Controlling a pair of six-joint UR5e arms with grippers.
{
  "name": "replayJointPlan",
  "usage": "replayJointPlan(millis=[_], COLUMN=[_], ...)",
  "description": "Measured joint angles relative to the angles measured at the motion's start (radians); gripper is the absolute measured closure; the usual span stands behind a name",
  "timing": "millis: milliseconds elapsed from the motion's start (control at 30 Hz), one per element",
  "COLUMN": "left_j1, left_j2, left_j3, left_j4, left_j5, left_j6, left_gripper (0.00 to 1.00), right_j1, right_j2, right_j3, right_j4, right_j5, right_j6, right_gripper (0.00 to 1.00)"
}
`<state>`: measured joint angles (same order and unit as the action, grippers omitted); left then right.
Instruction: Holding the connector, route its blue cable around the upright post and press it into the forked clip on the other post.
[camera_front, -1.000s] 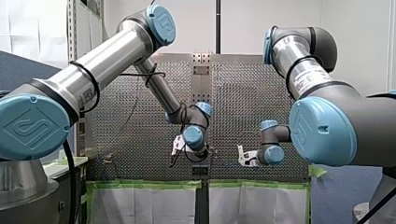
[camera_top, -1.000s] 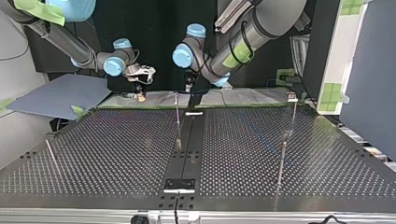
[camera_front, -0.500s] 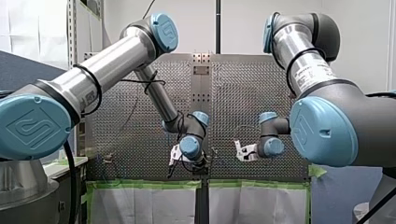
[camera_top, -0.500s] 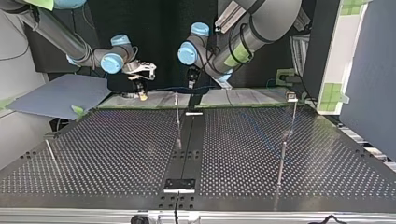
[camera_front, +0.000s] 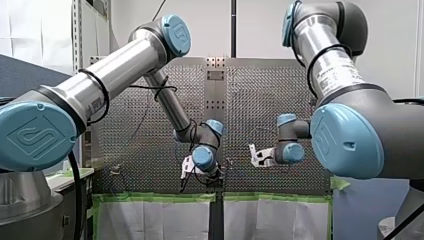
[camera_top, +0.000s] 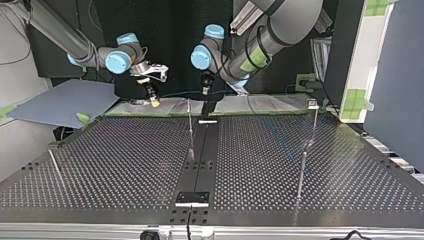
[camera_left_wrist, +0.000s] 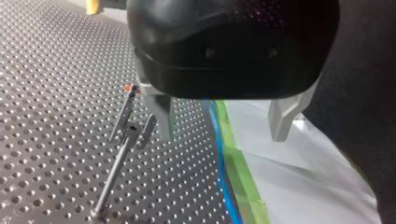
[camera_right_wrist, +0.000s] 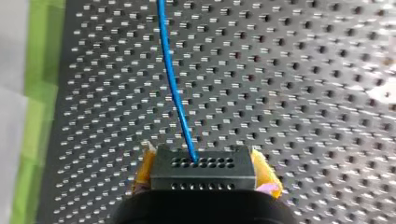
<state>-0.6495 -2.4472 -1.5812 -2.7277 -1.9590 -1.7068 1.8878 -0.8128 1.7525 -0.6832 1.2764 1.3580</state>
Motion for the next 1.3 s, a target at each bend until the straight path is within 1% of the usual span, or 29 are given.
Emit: replayJointPlan(millis=[33,100,133,200,333,533,800,867,1000,1300], left_j1=[0.000,0.000,0.001,0.001,0.006,0.012,0.031,0.037,0.044,0.053], left_j2=[0.000,0.000,0.000,0.000,0.000,-0.007,-0.044,-0.046,-0.047,-0.047], left_j3=[0.000,0.000,0.000,0.000,0.000,0.001,0.016,0.022,0.034,0.041], left_j4=[0.000,0.000,0.001,0.003,0.024,0.064,0.086,0.092,0.101,0.125], left_j5=[0.001,0.002,0.004,0.011,0.023,0.025,0.027,0.029,0.032,0.073], left_j6=[-0.006,-0.015,-0.022,-0.033,-0.068,-0.111,-0.138,-0.143,-0.150,-0.161], left_gripper=[0.00,0.00,0.00,0.00,0.00,0.00,0.00,0.00,0.00,0.00], right_j1=[0.001,0.001,0.002,0.004,0.008,0.013,0.014,0.015,0.014,0.011], right_j2=[-0.007,-0.013,-0.015,-0.017,-0.018,-0.019,-0.019,-0.019,-0.019,-0.019], right_j3=[0.003,0.005,0.005,0.006,0.006,0.006,0.006,0.006,0.006,0.007], right_j4=[-0.005,-0.009,-0.010,-0.010,-0.009,-0.008,-0.013,-0.017,-0.026,-0.035], right_j5=[-0.002,-0.005,-0.009,-0.017,-0.030,-0.044,-0.076,-0.087,-0.098,-0.115], right_j6=[0.009,0.019,0.024,0.027,0.028,0.028,0.026,0.028,0.034,0.039], right_gripper=[1.00,1.00,1.00,1.00,1.00,1.00,1.00,1.00,1.00,1.00])
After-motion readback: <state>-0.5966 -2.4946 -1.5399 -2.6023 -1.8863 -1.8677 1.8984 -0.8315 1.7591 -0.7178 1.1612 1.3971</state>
